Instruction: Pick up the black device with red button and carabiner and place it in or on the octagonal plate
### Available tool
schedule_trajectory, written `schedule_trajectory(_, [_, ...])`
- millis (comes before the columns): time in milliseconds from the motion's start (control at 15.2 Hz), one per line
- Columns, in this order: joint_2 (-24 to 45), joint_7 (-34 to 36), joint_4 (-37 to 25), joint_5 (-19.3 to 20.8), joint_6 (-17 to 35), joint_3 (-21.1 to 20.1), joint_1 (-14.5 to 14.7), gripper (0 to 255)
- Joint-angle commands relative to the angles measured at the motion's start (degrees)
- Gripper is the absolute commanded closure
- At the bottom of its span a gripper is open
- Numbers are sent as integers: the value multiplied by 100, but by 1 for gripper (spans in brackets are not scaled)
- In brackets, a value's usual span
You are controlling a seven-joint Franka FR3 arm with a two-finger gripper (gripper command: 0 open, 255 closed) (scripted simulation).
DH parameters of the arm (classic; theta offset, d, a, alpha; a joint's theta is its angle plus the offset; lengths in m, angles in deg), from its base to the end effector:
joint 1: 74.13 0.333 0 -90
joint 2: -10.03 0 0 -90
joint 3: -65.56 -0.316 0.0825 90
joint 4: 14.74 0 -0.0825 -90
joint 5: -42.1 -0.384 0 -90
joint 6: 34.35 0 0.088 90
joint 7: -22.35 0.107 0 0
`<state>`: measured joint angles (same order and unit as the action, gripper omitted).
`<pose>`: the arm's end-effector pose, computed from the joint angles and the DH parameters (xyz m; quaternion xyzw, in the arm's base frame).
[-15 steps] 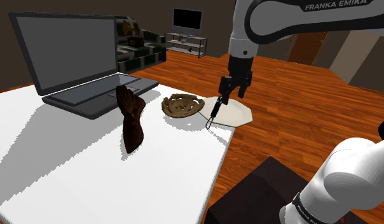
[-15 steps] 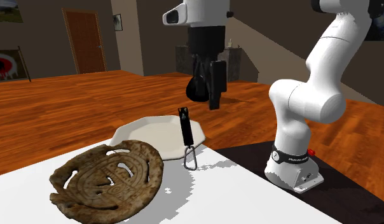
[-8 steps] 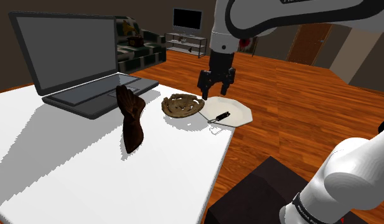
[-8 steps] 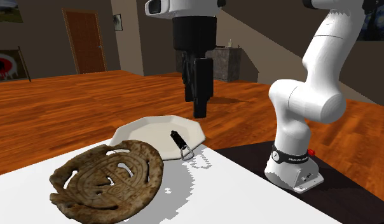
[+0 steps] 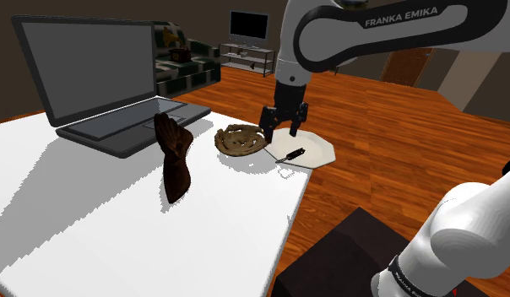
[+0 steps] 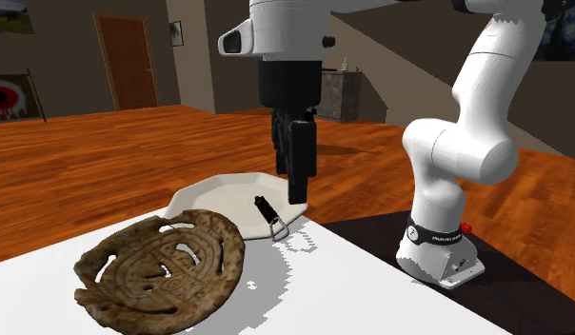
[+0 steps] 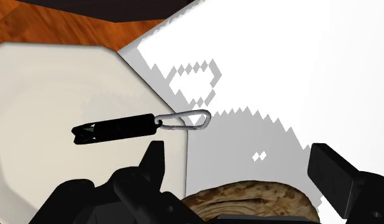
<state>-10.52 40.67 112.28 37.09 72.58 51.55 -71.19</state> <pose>0.4250 0.1459 0.5165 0.9995 -0.0322 -0.0001 0.0008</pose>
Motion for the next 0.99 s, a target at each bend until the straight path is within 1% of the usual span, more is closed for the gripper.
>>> schedule_trajectory(0, [5,0,20,0,28,-2,0,0])
schedule_trajectory(330, [5,0,19,0,27,-2,0,0])
schedule_trajectory(396, [5,0,19,0,27,-2,0,255])
schedule_trajectory(924, [5,0,19,0,27,-2,0,255])
